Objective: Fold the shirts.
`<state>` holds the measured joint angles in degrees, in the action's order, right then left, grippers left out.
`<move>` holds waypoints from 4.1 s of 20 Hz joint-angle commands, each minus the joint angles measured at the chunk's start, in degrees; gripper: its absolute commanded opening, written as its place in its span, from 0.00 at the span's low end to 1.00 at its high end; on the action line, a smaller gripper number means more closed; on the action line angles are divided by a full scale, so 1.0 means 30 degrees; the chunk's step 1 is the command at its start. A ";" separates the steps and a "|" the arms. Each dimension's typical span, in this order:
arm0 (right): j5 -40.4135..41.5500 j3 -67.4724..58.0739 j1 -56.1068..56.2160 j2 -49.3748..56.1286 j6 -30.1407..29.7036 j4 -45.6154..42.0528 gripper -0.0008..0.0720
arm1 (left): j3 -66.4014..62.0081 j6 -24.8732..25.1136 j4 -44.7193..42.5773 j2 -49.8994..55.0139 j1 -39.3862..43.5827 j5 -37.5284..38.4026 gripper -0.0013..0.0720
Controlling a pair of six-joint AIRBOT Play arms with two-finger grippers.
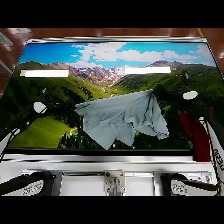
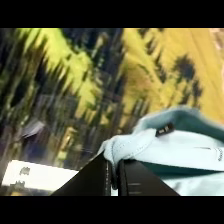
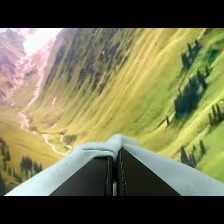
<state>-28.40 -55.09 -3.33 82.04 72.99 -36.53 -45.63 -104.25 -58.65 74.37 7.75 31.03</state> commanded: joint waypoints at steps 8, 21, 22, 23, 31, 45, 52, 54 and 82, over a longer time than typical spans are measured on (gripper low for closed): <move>-0.4459 0.0015 -0.4255 -0.4167 -0.2062 -0.1734 0.93 | -0.2922 0.3956 -0.0408 0.0903 -0.6025 1.1963 0.92; -1.4127 0.1763 -1.1351 -0.6484 -0.0780 -0.8357 0.93 | 0.5428 0.8043 0.7162 -0.0415 -0.1515 0.8743 0.92; -1.3843 0.1763 -1.1351 -0.6484 -0.0780 -0.8182 0.93 | 0.5428 0.8043 0.7847 -0.0313 -0.0459 0.7949 0.92; -1.3515 0.1763 -1.1351 -0.6484 -0.0765 -0.8116 0.91 | 0.5428 0.8036 0.8473 -0.0168 0.0444 0.7176 0.92; -1.2684 0.1770 -1.1351 -0.6317 -0.0765 -0.8131 0.83 | 0.5421 0.9326 1.3784 0.1588 0.4262 0.3956 0.86; -1.2342 0.1763 -0.7526 -0.0670 -0.1239 -0.5901 0.94 | 0.4335 1.1103 1.4542 0.0393 0.5122 0.2368 0.07; -1.1191 0.1763 -0.7504 0.1472 -0.1617 -0.3665 0.81 | 0.4320 1.1096 1.4542 0.0058 0.5122 0.2361 0.07; -1.0440 0.1763 -0.7504 0.1690 -0.1617 -0.3096 0.77 | 0.4313 1.1096 1.4549 0.0051 0.5122 0.2361 0.07; -0.8335 -1.3049 -0.7519 -1.4083 -0.2368 0.0954 0.08 | -1.7974 1.2502 1.1307 -1.3435 -1.2021 0.5421 0.07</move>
<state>-55.77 -88.90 -25.87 46.02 58.43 -27.55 -87.44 -65.34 -24.25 36.32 -20.67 46.98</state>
